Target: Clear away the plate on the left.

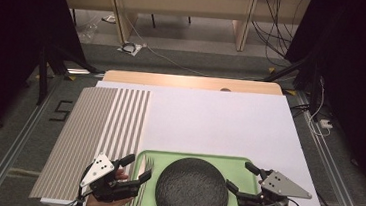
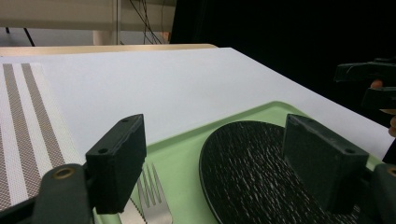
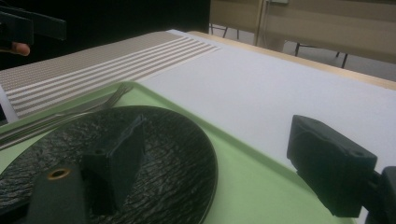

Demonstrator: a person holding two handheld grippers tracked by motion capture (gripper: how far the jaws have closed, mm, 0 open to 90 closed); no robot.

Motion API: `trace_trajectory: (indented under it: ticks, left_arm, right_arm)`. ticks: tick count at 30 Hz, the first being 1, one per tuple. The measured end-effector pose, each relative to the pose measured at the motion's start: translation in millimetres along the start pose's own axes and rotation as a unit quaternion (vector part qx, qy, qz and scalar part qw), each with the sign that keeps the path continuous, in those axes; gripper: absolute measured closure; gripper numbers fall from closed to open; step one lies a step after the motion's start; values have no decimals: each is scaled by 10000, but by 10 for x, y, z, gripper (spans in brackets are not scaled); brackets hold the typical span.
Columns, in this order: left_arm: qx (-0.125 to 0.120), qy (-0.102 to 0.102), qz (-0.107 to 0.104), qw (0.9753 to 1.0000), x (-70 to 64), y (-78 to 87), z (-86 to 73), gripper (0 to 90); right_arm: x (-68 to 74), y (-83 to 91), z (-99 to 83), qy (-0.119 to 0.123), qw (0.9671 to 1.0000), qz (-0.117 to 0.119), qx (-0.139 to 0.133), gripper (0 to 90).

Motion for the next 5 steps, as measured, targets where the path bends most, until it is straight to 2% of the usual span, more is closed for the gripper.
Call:
trace_trajectory:
  ticks: [5]
  left_arm:
    - [15,18,6,10000,5,-2,-3,216]
  right_arm:
    - [-4,2,1,0,10000,-5,-11,204]
Point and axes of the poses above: each handheld gripper's, and its own axes: y roughly backward along the jaws, z roughly out of its top, x roughly to its left, the point moved 8 cm from there along -y, roughly forward along the jaws, and after that the axes turned 1 degree about -x, right-handed, at the moved point
